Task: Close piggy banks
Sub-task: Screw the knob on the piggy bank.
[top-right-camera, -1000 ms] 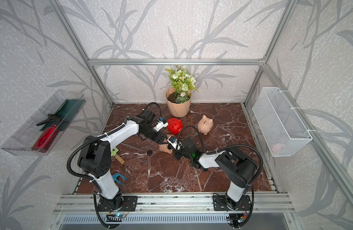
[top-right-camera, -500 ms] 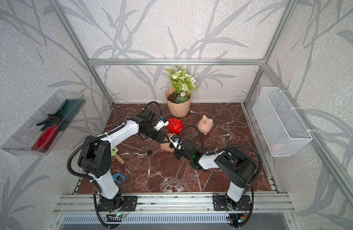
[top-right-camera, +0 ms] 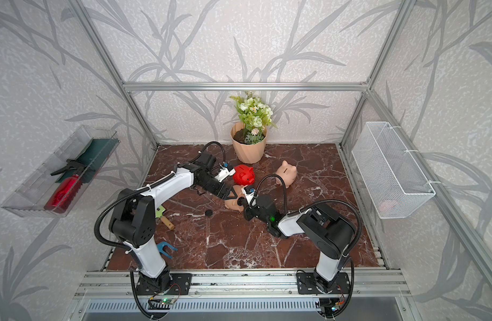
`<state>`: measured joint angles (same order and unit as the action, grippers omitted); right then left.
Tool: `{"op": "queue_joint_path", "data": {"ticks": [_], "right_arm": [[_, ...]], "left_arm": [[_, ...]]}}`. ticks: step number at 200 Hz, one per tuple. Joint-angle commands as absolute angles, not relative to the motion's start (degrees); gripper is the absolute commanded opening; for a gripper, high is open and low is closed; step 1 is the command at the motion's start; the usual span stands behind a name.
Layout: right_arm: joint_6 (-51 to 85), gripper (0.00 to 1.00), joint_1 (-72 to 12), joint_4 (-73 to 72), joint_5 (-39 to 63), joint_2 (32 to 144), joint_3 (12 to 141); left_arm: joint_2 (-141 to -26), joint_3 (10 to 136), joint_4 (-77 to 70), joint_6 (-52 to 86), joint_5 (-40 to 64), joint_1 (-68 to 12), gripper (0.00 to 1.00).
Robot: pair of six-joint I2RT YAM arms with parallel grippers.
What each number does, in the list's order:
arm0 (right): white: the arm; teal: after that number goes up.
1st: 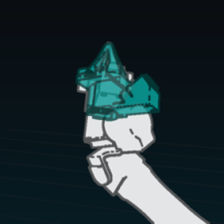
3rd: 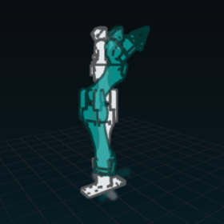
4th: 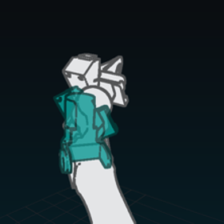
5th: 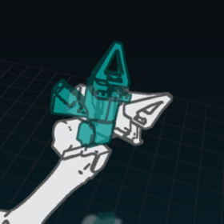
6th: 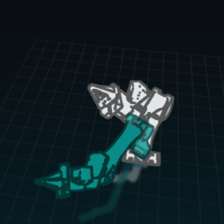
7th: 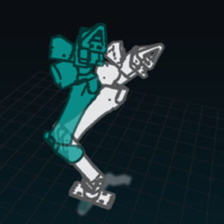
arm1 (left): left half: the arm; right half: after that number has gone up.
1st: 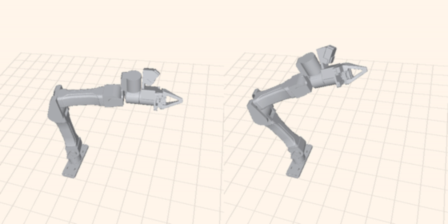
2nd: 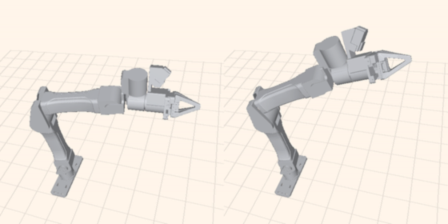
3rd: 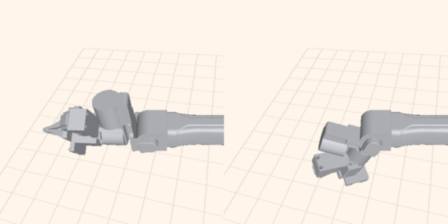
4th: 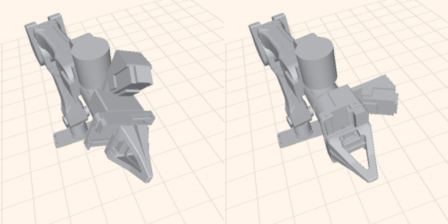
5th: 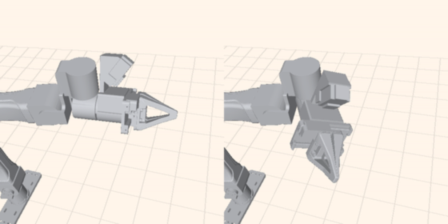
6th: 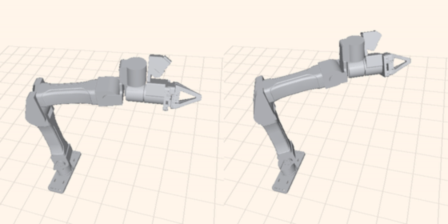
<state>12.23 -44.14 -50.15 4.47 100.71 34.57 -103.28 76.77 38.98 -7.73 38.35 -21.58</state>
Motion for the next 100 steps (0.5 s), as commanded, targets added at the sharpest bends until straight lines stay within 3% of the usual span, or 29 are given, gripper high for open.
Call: {"op": "queue_joint_path", "data": {"ticks": [1,100], "right_arm": [[16.33,0.0,-43.73,-50.49,6.58,101.88,34.97],[21.35,0.0,-42.8,-50.08,10.72,102.39,36.0]], "left_arm": [[-105.0,76.82,43.16,-7.55,48.96,-24.43,0.85],[-105.47,78.11,43.73,-8.0,48.6,-24.52,0.86]]}}
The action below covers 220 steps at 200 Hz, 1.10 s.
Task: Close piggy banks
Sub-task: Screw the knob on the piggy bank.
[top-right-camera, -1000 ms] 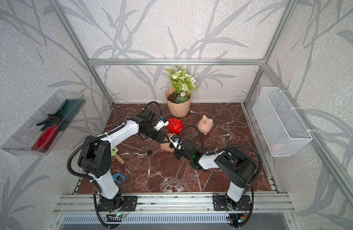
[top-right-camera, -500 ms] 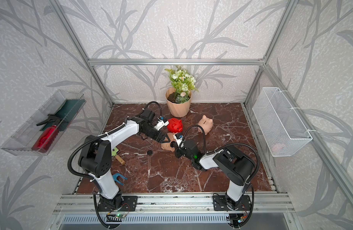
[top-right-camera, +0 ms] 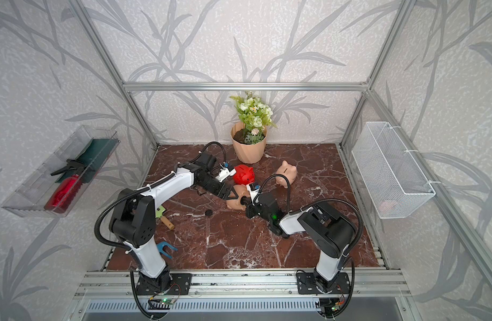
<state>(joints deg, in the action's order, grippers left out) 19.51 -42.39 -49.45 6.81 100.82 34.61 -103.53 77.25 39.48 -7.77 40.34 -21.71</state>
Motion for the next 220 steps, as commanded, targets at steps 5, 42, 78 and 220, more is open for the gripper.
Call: {"op": "queue_joint_path", "data": {"ticks": [5,42,78,220], "right_arm": [[21.43,0.0,-42.74,-50.03,10.77,102.41,35.99],[23.28,0.0,-42.11,-50.25,11.68,102.45,35.93],[27.97,0.0,-42.09,-49.99,11.54,102.39,35.86],[51.09,0.0,-41.32,-48.26,13.7,102.63,35.57]], "left_arm": [[-105.5,78.18,43.73,-8.0,48.75,-24.52,0.85],[-105.71,78.16,43.83,-7.95,48.76,-24.51,0.85],[-105.74,77.7,43.61,-7.91,48.51,-24.56,0.85],[-105.51,77.26,43.68,-8.61,47.81,-24.92,0.85]]}}
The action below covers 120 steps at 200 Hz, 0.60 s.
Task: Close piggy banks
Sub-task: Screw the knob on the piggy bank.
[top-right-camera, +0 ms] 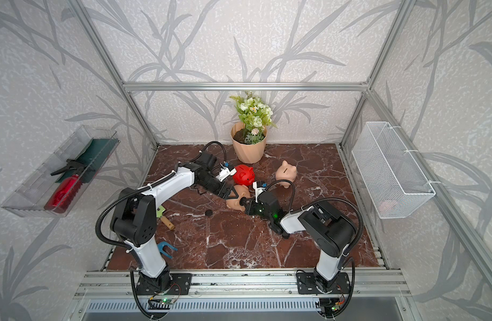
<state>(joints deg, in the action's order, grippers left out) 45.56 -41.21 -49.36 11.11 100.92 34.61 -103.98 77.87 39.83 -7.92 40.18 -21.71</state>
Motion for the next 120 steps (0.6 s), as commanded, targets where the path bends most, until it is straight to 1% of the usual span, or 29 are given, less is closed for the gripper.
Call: {"op": "queue_joint_path", "data": {"ticks": [1,72,120], "right_arm": [[51.25,0.0,-41.27,-48.26,13.71,102.64,35.58],[57.86,0.0,-40.98,-49.63,13.6,103.53,34.73],[57.05,0.0,-40.96,-47.9,13.81,102.86,35.07]], "left_arm": [[-105.49,77.26,43.68,-8.61,47.81,-24.9,0.85],[-105.48,77.33,43.87,-8.79,47.92,-24.92,0.85],[-105.41,77.3,43.86,-8.7,47.48,-24.88,0.85]]}}
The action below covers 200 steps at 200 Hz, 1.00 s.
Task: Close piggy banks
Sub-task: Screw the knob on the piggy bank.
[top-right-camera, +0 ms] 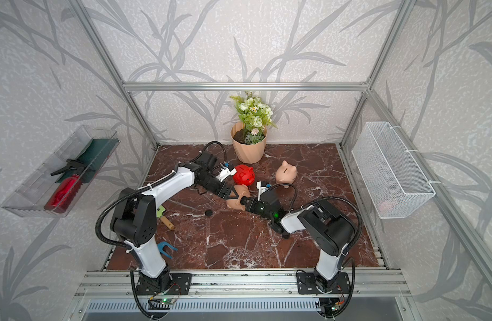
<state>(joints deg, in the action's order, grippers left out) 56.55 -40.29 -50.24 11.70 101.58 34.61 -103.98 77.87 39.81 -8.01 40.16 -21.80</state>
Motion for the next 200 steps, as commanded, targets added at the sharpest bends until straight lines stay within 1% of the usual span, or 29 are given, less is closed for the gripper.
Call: {"op": "queue_joint_path", "data": {"ticks": [1,31,36,57,107,138,169,200], "right_arm": [[56.96,0.0,-40.96,-47.81,13.8,102.85,35.02],[51.85,0.0,-41.33,-43.08,13.48,100.3,35.82],[50.88,0.0,-41.39,-40.47,13.39,99.69,35.93],[48.17,0.09,-41.4,-36.82,13.27,98.11,36.12],[42.57,0.17,-41.31,-32.82,15.54,94.32,36.46],[38.74,0.18,-41.31,-27.53,15.93,90.3,36.8],[33.1,0.18,-41.22,-19.21,15.21,84.25,36.78],[30.19,0.18,-40.44,-12.91,15.29,78.62,36.32]], "left_arm": [[-105.35,77.32,43.86,-8.7,47.43,-24.92,0.85],[-105.13,77.67,43.92,-8.35,45.96,-24.96,0.85],[-105.12,77.86,44.03,-8.26,45.66,-24.94,0.85],[-105.2,78.3,44.5,-8.35,44.59,-24.95,0.85],[-104.52,79.94,46.39,-8.81,41.63,-24.95,0.85],[-103.81,81.67,48.17,-8.94,38.3,-24.96,0.86],[-103.09,83.36,50.73,-11.25,32.25,-25.42,0.86],[-103.36,85.9,53.0,-13.82,26.3,-27.04,0.86]]}}
